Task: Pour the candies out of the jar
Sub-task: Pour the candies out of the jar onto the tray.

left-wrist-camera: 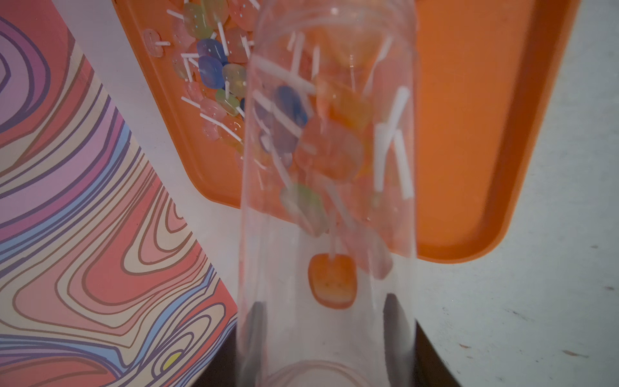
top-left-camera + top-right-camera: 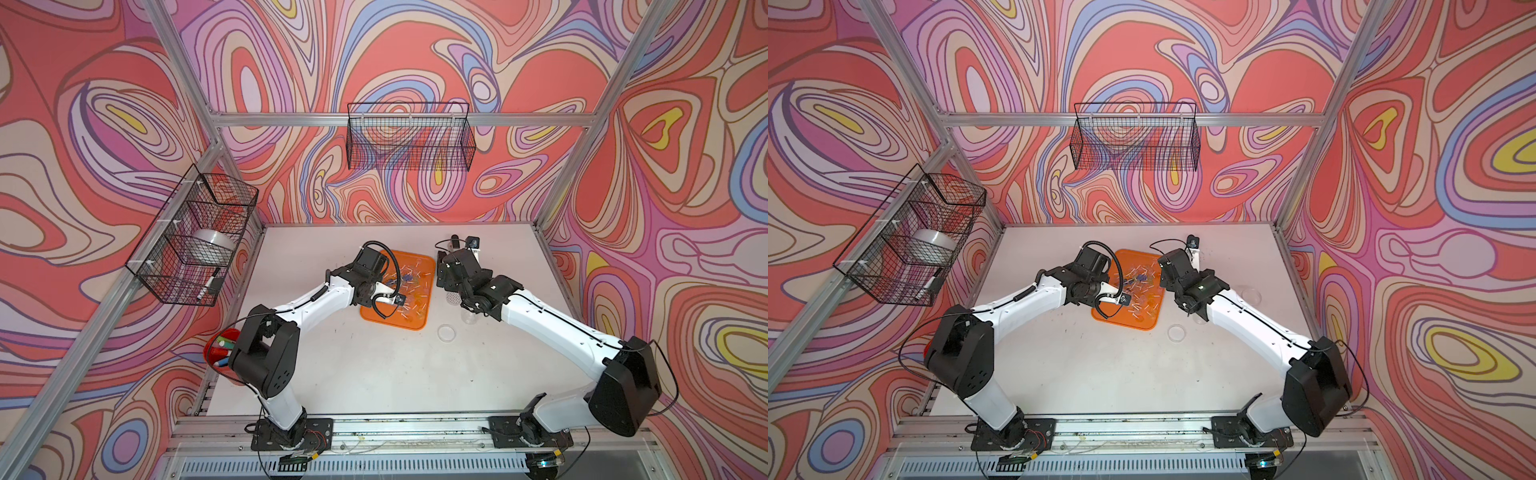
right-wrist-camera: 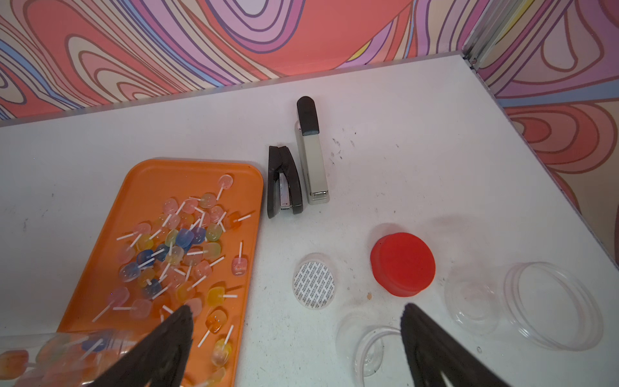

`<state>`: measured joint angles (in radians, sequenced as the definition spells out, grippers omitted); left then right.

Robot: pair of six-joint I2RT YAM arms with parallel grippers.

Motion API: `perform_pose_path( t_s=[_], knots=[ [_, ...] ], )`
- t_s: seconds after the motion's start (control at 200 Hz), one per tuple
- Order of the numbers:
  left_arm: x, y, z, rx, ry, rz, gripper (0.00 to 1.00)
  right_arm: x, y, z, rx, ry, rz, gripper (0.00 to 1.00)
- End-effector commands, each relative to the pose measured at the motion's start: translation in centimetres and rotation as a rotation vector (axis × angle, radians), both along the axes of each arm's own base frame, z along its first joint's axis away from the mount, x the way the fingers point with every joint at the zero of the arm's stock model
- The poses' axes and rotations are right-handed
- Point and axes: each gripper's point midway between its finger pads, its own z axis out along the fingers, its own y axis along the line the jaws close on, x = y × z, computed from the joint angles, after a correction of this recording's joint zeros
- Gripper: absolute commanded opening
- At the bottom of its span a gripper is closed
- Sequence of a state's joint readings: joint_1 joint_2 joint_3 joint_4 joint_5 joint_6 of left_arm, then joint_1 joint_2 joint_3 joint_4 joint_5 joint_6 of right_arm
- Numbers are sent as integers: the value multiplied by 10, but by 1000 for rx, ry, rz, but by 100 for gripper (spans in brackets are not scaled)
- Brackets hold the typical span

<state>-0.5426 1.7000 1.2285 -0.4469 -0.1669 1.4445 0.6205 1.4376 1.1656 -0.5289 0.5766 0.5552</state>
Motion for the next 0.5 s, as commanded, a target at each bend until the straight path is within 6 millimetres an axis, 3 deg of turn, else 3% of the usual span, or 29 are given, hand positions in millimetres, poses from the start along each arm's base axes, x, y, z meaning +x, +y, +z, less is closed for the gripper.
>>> perform_pose_path(
  t_s=[0.0,0.496],
  knots=[
    [-3,5,-5,73,13,-46,0,1,-2,9,14,-18,-13,98],
    [6,32,0,241,-126,-140,0,-1,-5,9,8,-17,-16,98]
  ],
)
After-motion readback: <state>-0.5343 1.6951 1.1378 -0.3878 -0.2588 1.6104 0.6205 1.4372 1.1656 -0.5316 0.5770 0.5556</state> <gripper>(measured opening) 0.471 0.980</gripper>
